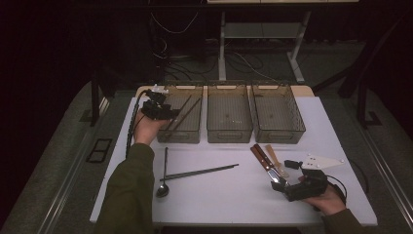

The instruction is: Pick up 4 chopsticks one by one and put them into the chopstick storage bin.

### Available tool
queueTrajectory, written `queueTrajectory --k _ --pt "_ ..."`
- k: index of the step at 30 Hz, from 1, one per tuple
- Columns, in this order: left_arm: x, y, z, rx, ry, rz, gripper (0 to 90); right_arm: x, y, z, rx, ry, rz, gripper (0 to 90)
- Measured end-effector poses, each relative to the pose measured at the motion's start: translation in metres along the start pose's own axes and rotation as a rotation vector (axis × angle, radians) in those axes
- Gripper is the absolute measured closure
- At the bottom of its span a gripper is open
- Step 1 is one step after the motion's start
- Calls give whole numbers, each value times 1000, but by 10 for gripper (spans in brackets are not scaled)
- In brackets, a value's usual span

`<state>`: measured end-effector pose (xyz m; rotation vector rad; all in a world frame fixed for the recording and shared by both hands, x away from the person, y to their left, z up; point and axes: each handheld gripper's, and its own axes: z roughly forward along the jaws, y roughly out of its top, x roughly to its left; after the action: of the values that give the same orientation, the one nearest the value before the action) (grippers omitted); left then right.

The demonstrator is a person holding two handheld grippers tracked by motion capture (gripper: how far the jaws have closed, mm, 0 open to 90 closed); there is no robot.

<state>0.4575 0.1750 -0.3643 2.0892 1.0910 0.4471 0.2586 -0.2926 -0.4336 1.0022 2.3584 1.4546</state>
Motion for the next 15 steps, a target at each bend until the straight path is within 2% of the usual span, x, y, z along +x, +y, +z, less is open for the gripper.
queueTrajectory --k 2,9,15 --pt "-2 1 -6 2 -44 15 464 0 0 0 1 -1 1 24" --pt "-19 -1 -29 -71 -131 69 409 1 0 1 4 -1 0 24" --pt "-39 -9 -45 -100 -207 123 357 2 0 1 5 -1 0 24"
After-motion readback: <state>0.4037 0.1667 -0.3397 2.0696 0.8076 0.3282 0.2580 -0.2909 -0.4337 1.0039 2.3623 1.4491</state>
